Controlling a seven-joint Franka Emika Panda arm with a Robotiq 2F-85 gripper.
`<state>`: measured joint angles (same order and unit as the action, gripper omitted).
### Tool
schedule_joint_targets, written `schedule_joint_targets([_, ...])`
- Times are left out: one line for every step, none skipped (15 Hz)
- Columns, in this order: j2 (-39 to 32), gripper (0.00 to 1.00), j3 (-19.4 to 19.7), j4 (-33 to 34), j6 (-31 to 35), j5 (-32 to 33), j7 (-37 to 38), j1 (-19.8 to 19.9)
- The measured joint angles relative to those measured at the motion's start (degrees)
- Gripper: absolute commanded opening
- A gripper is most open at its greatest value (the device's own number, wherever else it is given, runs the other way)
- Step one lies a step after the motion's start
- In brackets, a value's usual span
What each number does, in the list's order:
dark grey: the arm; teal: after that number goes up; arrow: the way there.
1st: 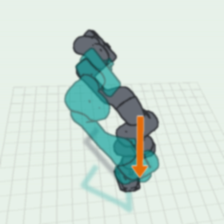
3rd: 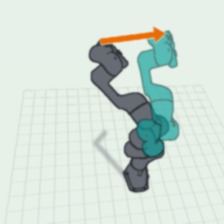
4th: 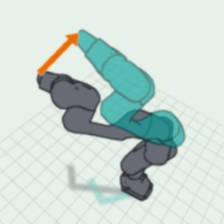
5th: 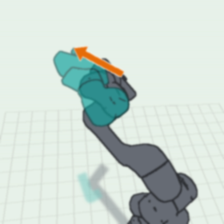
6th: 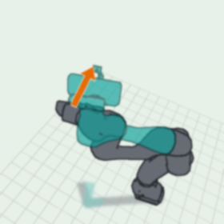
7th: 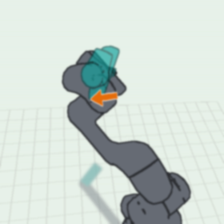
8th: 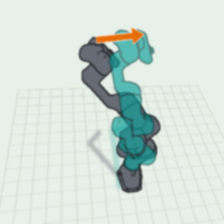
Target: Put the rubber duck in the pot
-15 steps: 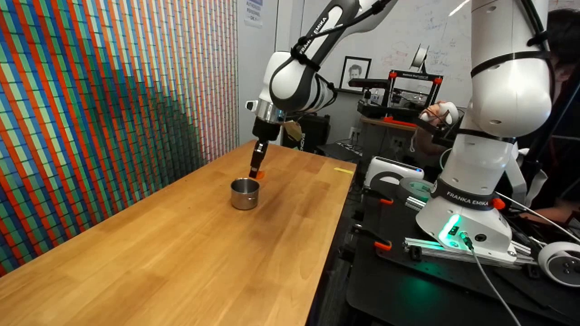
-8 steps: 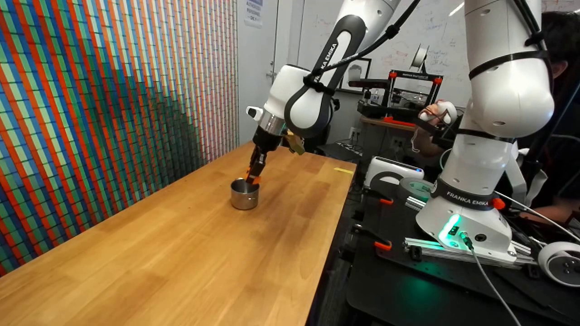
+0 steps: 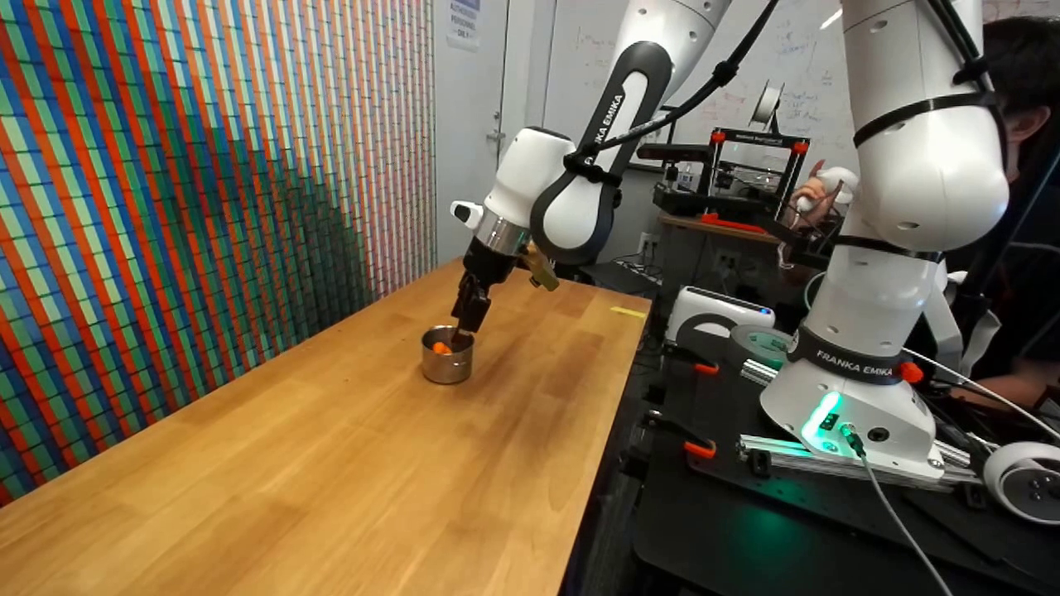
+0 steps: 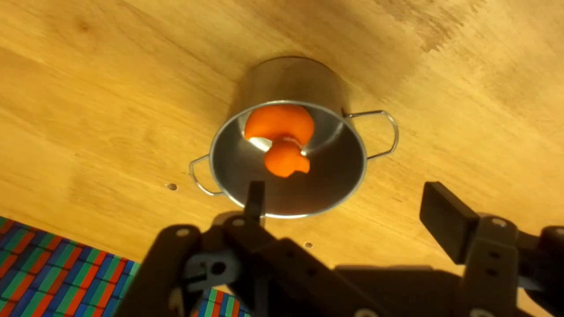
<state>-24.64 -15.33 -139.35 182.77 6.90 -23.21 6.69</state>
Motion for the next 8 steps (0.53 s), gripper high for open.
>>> schedule_joint_targets([0.08, 1.0, -2.51, -0.53, -0.82, 0.03, -0.16, 2.2])
schedule_joint_targets([0.3, 1.0, -6.34, -1.07, -2.45, -0.26, -0.32, 5.69])
schedule_joint_targets([0.77, 1.0, -10.76, -1.46, -5.27, -1.66, -0.77, 9.83])
schedule_joint_targets([1.47, 1.0, -14.85, -1.55, -9.15, -3.86, -1.63, 13.97])
schedule_joint_targets([2.66, 1.0, -18.3, -1.54, -13.68, -6.04, -2.29, 18.03])
schedule_joint_targets([4.22, 0.99, -20.41, -1.53, -18.17, -8.65, -3.18, 21.16])
schedule_joint_targets([6.32, 1.0, -20.82, -1.45, -22.69, -11.51, -4.34, 23.04])
schedule_joint_targets([8.78, 1.0, -19.91, -1.23, -27.12, -14.0, -5.33, 23.68])
